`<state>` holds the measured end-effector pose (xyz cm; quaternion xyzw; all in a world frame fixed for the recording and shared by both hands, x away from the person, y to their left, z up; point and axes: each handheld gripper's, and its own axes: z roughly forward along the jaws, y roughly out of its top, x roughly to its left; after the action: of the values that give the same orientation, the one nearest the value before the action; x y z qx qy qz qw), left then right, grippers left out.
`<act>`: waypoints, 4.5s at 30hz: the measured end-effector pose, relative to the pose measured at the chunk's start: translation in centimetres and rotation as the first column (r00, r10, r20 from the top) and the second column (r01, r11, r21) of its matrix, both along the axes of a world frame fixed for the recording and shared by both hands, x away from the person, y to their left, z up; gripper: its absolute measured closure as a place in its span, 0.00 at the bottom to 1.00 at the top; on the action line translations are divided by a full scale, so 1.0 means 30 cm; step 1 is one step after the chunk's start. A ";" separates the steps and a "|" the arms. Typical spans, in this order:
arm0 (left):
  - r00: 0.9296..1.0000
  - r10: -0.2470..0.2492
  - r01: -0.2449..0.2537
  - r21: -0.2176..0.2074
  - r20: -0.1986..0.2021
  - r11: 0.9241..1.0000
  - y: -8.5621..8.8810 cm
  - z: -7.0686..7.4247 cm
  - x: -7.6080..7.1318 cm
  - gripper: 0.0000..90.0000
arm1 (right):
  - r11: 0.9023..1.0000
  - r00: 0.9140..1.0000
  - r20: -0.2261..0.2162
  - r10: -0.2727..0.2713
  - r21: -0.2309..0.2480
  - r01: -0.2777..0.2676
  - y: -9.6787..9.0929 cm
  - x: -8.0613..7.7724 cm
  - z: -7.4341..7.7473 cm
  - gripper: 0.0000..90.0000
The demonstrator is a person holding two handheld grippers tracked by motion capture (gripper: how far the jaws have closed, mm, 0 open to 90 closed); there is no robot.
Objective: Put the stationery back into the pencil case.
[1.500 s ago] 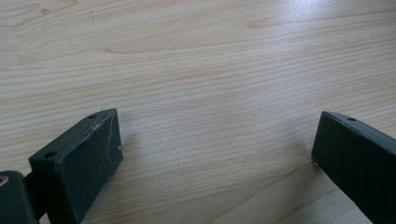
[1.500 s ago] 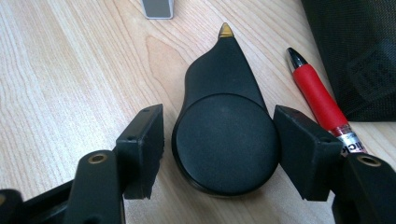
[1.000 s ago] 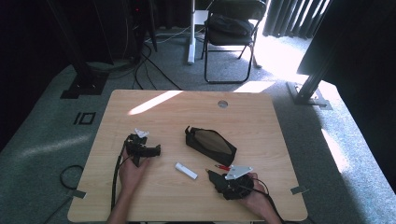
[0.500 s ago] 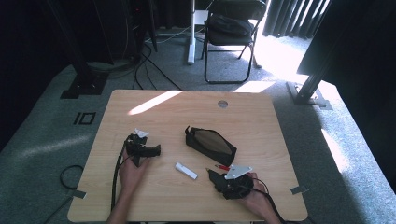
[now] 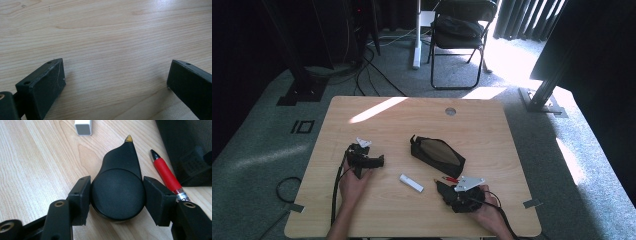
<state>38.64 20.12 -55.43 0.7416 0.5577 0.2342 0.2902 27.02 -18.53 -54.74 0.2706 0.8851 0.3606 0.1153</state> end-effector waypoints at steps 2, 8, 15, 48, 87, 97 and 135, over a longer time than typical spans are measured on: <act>1.000 0.000 0.000 0.000 0.000 1.000 0.000 0.000 0.000 0.02 | 1.000 1.000 0.009 -0.002 0.007 0.002 -0.002 -0.003 0.007 0.46; 1.000 0.000 0.000 0.000 0.000 1.000 0.000 0.000 0.000 0.02 | 1.000 1.000 0.019 -0.003 0.017 0.003 -0.005 -0.007 0.018 0.46; 1.000 0.000 0.000 0.000 0.000 1.000 0.000 0.000 0.000 0.02 | 1.000 1.000 0.029 -0.006 0.026 0.005 -0.011 -0.014 0.030 0.46; 1.000 0.000 0.000 0.000 0.000 1.000 0.000 0.000 0.000 0.02 | 0.996 0.995 0.099 -0.022 0.084 0.013 -0.051 -0.049 0.130 0.46; 1.000 0.000 0.000 0.000 0.000 1.000 0.000 0.000 0.000 0.02 | 0.995 0.985 0.173 -0.010 0.096 -0.007 -0.057 -0.065 0.242 0.46; 1.000 0.000 0.000 0.000 0.000 1.000 0.000 0.000 0.000 0.02 | 0.994 0.982 0.189 -0.025 0.106 0.005 -0.068 -0.054 0.260 0.46; 1.000 0.000 0.000 0.000 0.000 1.000 0.000 0.000 0.000 0.02 | 0.990 0.969 0.238 -0.064 0.135 0.032 -0.083 0.018 0.318 0.46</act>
<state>38.64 20.11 -55.43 0.7416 0.5577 0.2342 0.2900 27.56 -21.01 -45.20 0.2530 0.8322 0.4450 0.2130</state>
